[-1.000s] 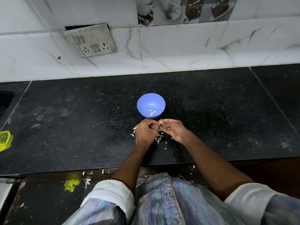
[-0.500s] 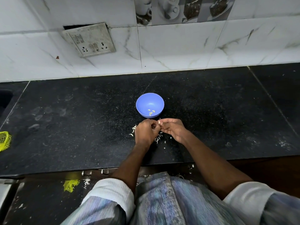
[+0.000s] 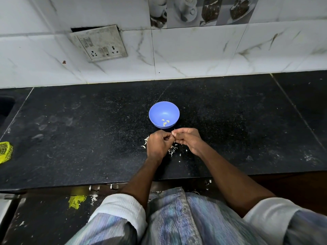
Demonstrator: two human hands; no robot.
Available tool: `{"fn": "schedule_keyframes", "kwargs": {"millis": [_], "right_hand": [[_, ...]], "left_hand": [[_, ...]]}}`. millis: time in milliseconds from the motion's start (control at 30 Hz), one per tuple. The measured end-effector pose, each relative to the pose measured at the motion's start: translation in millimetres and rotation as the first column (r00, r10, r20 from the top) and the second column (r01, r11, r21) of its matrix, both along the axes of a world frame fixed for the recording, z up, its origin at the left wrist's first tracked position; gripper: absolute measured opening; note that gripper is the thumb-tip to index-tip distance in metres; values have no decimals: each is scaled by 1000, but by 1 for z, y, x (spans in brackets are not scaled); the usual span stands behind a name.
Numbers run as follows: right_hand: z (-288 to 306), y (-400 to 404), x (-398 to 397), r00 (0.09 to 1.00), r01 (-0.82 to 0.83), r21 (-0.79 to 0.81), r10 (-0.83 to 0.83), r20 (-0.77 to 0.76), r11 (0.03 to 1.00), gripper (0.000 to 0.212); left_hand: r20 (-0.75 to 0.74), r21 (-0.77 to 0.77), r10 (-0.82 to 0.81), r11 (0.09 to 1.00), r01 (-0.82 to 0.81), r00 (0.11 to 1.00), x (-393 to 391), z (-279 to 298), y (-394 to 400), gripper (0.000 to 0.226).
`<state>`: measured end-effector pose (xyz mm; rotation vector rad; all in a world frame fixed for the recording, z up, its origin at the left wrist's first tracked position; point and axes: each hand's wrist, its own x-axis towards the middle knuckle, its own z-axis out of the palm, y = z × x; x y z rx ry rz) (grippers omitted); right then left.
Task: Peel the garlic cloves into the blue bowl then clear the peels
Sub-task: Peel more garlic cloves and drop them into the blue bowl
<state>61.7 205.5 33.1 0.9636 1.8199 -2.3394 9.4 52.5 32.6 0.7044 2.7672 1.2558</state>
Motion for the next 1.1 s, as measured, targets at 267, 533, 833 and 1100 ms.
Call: {"fn": "schedule_keyframes", "kwargs": {"millis": [267, 533, 833, 1100], "right_hand": [[-1, 0, 2, 1000, -2, -24, 2, -24, 1000, 14], [-1, -1, 2, 999, 7, 111, -2, -41, 994, 20], [-4, -4, 2, 995, 28, 140, -15, -97, 990, 11], [0, -7, 4, 993, 35, 90, -24, -115, 995, 17]], "left_hand": [[220, 138, 53, 987, -85, 974, 1, 0, 4, 8], [358, 266, 36, 954, -138, 933, 0, 0, 6, 8], [319, 279, 49, 950, -143, 947, 5, 3, 7, 2], [289, 266, 109, 945, -189, 951, 4, -4, 7, 18]]}}
